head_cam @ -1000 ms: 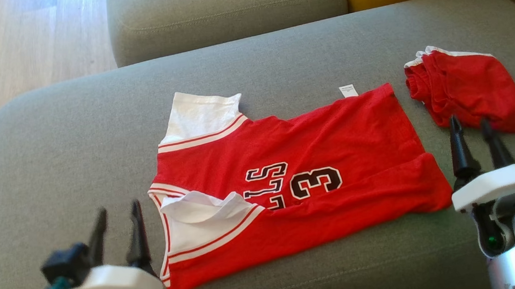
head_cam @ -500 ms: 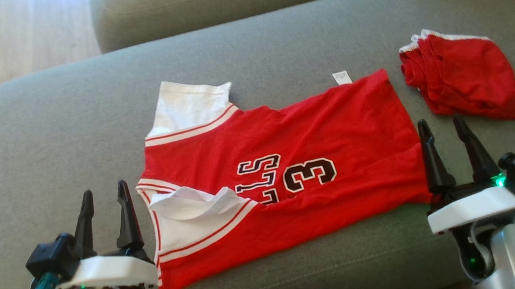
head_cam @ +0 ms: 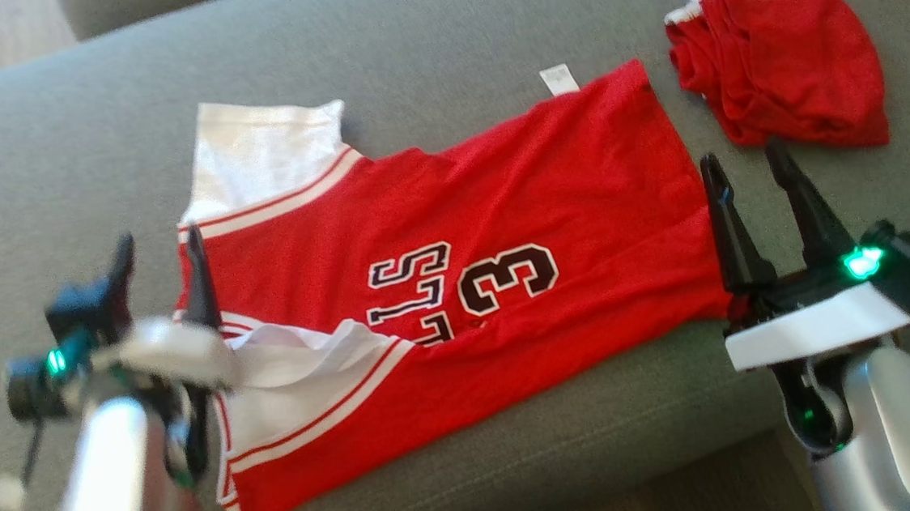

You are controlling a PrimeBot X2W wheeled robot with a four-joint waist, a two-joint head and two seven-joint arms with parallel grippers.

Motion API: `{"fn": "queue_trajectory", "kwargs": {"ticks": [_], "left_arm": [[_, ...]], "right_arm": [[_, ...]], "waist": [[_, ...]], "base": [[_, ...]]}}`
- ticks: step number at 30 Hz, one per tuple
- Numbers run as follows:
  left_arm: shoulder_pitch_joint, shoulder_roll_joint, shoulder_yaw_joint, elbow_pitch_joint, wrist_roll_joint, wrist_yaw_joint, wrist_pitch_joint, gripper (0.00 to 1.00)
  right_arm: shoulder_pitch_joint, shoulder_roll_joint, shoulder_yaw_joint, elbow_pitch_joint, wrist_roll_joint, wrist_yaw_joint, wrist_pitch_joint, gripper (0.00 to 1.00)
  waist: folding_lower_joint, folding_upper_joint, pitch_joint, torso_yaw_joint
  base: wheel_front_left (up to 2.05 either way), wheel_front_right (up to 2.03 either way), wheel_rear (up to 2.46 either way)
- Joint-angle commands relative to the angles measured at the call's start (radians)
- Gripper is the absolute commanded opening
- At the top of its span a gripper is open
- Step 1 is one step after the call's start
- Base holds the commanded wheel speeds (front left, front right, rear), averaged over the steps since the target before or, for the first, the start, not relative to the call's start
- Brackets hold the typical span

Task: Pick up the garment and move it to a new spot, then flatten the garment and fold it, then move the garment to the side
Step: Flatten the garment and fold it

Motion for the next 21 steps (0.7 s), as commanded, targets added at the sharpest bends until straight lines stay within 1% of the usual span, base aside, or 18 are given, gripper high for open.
{"fn": "queue_trajectory", "kwargs": {"ticks": [1, 3, 6, 8, 12, 16, 21], "left_arm": [[-0.078, 0.031, 0.027, -0.012, 0.013, -0.002, 0.011, 1.0], [-0.149, 0.051, 0.02, 0.043, 0.028, -0.001, 0.052, 1.0], [-0.262, 0.072, 0.033, 0.122, 0.021, 0.002, 0.107, 1.0], [-0.337, 0.081, 0.036, 0.165, 0.022, 0.008, 0.127, 1.0], [-0.459, 0.121, 0.02, 0.261, 0.055, 0.018, 0.168, 1.0], [-0.539, 0.154, -0.003, 0.356, 0.07, -0.015, 0.198, 1.0], [-0.6, 0.172, -0.015, 0.444, 0.075, -0.025, 0.181, 1.0]], "right_arm": [[-0.041, 0.0, 0.028, -0.043, 0.008, 0.0, -0.009, 1.0], [-0.055, 0.001, 0.036, -0.057, 0.019, 0.0, -0.009, 1.0], [-0.075, 0.001, 0.046, -0.078, 0.034, 0.0, -0.009, 1.0], [-0.086, 0.001, 0.049, -0.091, 0.043, 0.0, -0.009, 1.0], [-0.105, 0.001, 0.062, -0.104, 0.053, 0.0, -0.009, 1.0], [-0.113, 0.001, 0.06, -0.099, 0.075, 0.0, -0.009, 1.0], [-0.113, 0.001, 0.057, -0.089, 0.078, 0.0, -0.009, 1.0]], "waist": [[-0.0002, 0.0, 0.05, -0.037], [-0.0002, 0.0, 0.083, -0.054], [-0.0002, 0.0, 0.136, -0.076], [-0.0002, 0.0, 0.171, -0.086], [-0.0002, 0.0, 0.227, -0.109], [-0.0002, 0.0, 0.255, -0.124], [-0.0002, 0.0, 0.263, -0.131]], "base": [[0.0, 0.0, 0.0], [0.0, 0.0, 0.0], [0.0, 0.0, 0.0], [0.0, 0.0, 0.0], [0.0, 0.0, 0.0], [0.0, 0.0, 0.0], [0.0, 0.0, 0.0]]}}
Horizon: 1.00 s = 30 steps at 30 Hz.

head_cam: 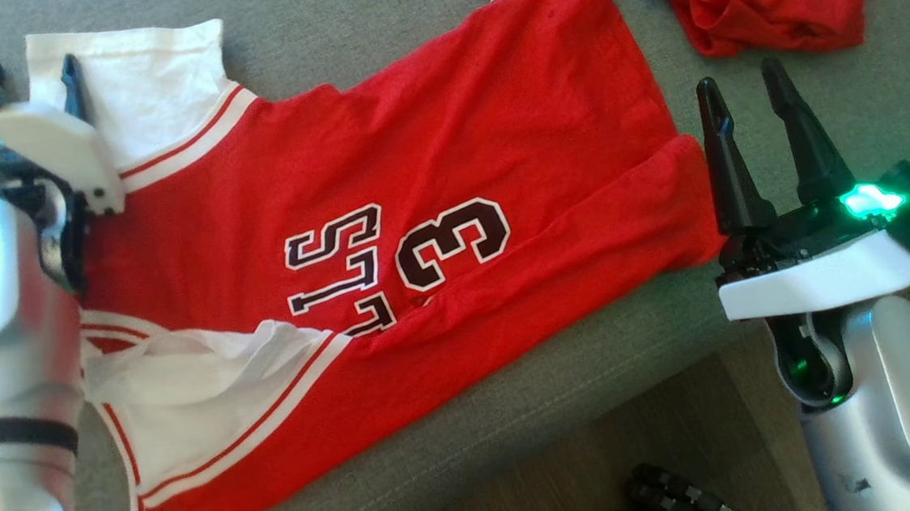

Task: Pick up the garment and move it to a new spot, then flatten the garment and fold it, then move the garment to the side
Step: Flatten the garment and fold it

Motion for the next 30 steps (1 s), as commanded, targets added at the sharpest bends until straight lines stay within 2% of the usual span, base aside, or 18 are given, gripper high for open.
{"fn": "queue_trajectory", "kwargs": {"ticks": [1, 11, 13, 14, 15, 19, 23, 27, 30], "left_arm": [[-0.055, 0.049, 0.012, 0.01, 0.009, -0.008, -0.011, 1.0], [-0.128, 0.056, -0.021, 0.131, 0.011, -0.053, -0.045, 1.0], [-0.145, 0.051, -0.03, 0.163, 0.005, -0.074, -0.049, 1.0], [-0.149, 0.047, -0.036, 0.175, 0.003, -0.084, -0.045, 0.36], [-0.153, 0.043, -0.04, 0.183, 0.0, -0.093, -0.044, 0.0], [-0.162, 0.03, -0.039, 0.198, -0.02, -0.107, -0.089, 0.0], [-0.147, 0.004, -0.033, 0.181, -0.038, -0.1, -0.175, 0.0], [-0.112, -0.023, -0.033, 0.122, -0.053, -0.103, -0.231, 0.0], [-0.063, -0.047, -0.024, 0.04, -0.07, -0.099, -0.246, 0.0]], "right_arm": [[-0.009, 0.001, 0.016, -0.028, 0.007, 0.0, -0.009, 1.0], [-0.016, 0.001, 0.025, 0.0, 0.017, 0.0, -0.009, 1.0], [-0.016, 0.001, 0.029, 0.007, 0.017, 0.0, -0.009, 1.0], [-0.016, 0.001, 0.027, 0.01, 0.016, 0.0, -0.009, 1.0], [-0.017, 0.001, 0.022, 0.013, 0.015, 0.0, -0.009, 1.0], [-0.022, 0.001, -0.002, 0.023, 0.015, 0.0, -0.009, 1.0], [-0.029, 0.001, -0.034, 0.046, 0.005, 0.0, -0.009, 1.0], [-0.064, 0.001, -0.057, 0.104, -0.027, 0.0, -0.003, 1.0], [-0.113, 0.0, -0.075, 0.155, -0.044, 0.0, 0.05, 1.0]], "waist": [[0.0, 0.0, 0.003, -0.004], [0.0, 0.0, 0.012, -0.009], [0.0, 0.0, 0.014, -0.01], [0.0, 0.0, 0.013, -0.009], [0.0, 0.0, 0.013, -0.007], [0.0, 0.0, 0.005, 0.008], [0.0, 0.0, -0.015, 0.043], [0.0, 0.0, -0.037, 0.096], [0.0, 0.0, -0.056, 0.139]], "base": [[0.0, 0.0, 0.0], [0.0, 0.0, 0.0], [0.0, 0.0, 0.0], [0.0, 0.0, 0.0], [0.0, 0.0, 0.0], [0.0, 0.0, 0.0], [0.0, 0.0, 0.0], [0.0, 0.0, 0.0], [0.0, 0.0, 0.0]]}}
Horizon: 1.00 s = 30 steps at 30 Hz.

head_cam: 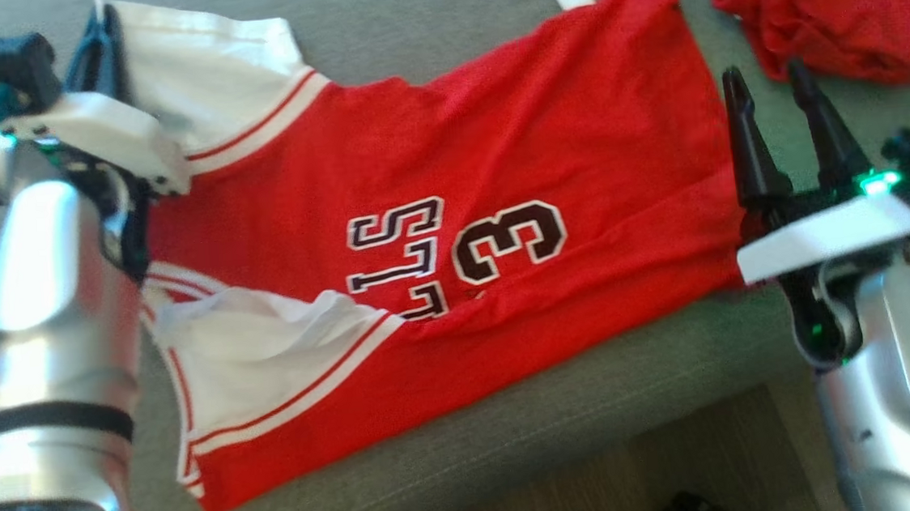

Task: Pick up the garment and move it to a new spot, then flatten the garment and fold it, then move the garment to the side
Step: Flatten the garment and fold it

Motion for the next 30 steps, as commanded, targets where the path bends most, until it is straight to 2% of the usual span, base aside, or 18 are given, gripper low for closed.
{"fn": "queue_trajectory", "kwargs": {"ticks": [1, 4, 8, 11, 17, 26, 30], "left_arm": [[0.013, 0.025, 0.026, -0.065, -0.009, 0.004, -0.01, 0.0], [0.083, 0.005, 0.037, -0.188, -0.022, 0.014, -0.013, 0.0], [0.187, -0.025, 0.036, -0.345, -0.03, 0.023, -0.013, 0.0], [0.247, -0.042, 0.023, -0.419, -0.024, 0.039, -0.013, 0.0], [0.299, -0.07, -0.012, -0.482, -0.025, 0.053, -0.011, 0.0], [0.313, -0.072, -0.034, -0.528, -0.027, 0.056, 0.005, 0.0], [0.308, -0.071, -0.047, -0.541, -0.025, 0.057, 0.02, 0.0]], "right_arm": [[-0.042, -0.003, 0.012, -0.016, -0.016, 0.0, 0.022, 1.0], [-0.11, -0.017, 0.011, 0.029, -0.003, 0.0, 0.084, 1.0], [-0.209, -0.073, 0.021, 0.116, 0.019, 0.0, 0.158, 1.0], [-0.277, -0.134, 0.017, 0.225, -0.037, 0.0, 0.196, 1.0], [-0.384, -0.202, 0.025, 0.456, -0.101, 0.0, 0.213, 1.0], [-0.496, -0.255, 0.053, 0.662, -0.124, 0.0, 0.182, 1.0], [-0.539, -0.289, 0.095, 0.73, -0.156, 0.0, 0.157, 1.0]], "waist": [[0.0, 0.0, -0.025, 0.046], [0.0, 0.0, -0.035, 0.087], [0.0, 0.0, -0.039, 0.138], [0.0, 0.0, -0.036, 0.169], [0.0, 0.0, -0.028, 0.212], [0.0, 0.0, -0.006, 0.227], [0.0, 0.0, 0.008, 0.238]], "base": [[0.0, 0.0, 0.0], [0.0, 0.0, 0.0], [0.0, 0.0, 0.0], [0.0, 0.0, 0.0], [0.0, 0.0, 0.0], [0.0, 0.0, 0.0], [0.0, 0.0, 0.0]]}}
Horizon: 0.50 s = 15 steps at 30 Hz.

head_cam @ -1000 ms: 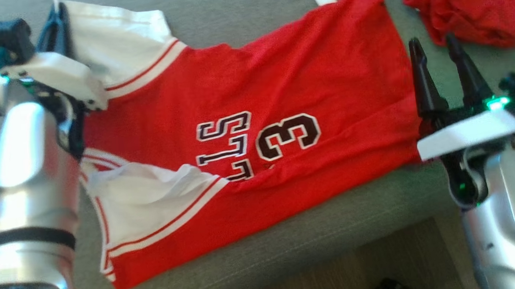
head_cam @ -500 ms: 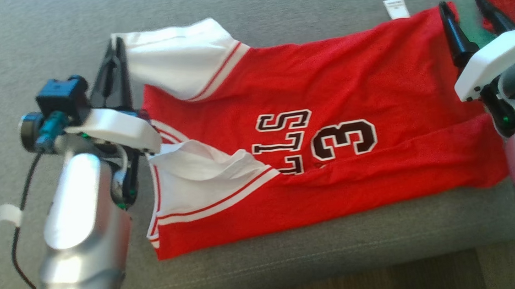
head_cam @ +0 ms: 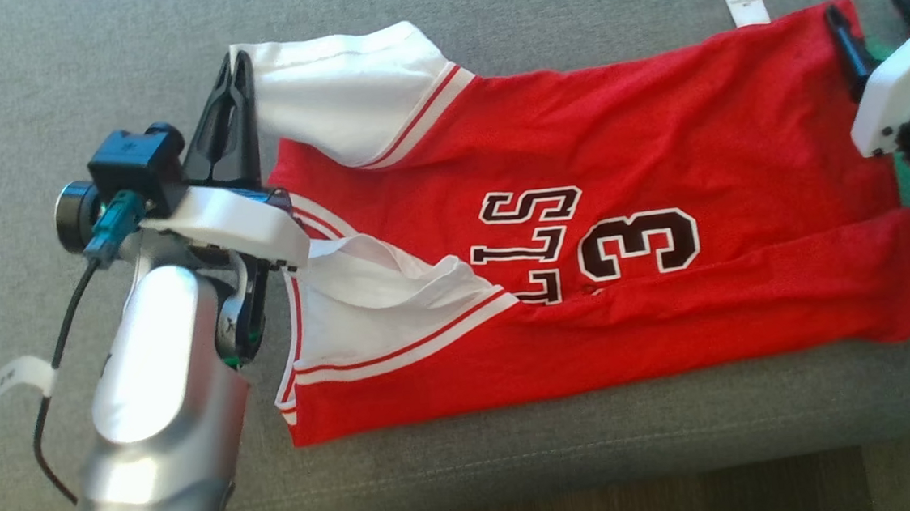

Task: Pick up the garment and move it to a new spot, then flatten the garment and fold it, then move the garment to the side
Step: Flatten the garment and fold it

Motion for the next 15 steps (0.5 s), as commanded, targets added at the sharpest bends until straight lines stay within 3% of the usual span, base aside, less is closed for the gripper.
{"fn": "queue_trajectory", "kwargs": {"ticks": [1, 15], "left_arm": [[-0.015, 0.022, 0.02, -0.038, 0.003, 0.005, 0.004, 0.0], [-0.024, 0.033, -0.003, -0.052, 0.002, 0.008, 0.026, 0.0]], "right_arm": [[-0.03, -0.019, 0.02, -0.008, -0.007, 0.0, -0.017, 1.0], [-0.093, -0.033, 0.173, 0.123, 0.064, 0.0, -0.047, 1.0]], "waist": [[-0.0001, 0.0, 0.007, 0.006], [-0.0001, 0.0, 0.02, 0.016]], "base": [[0.0, 0.0, 0.0], [0.0, 0.0, 0.0]]}}
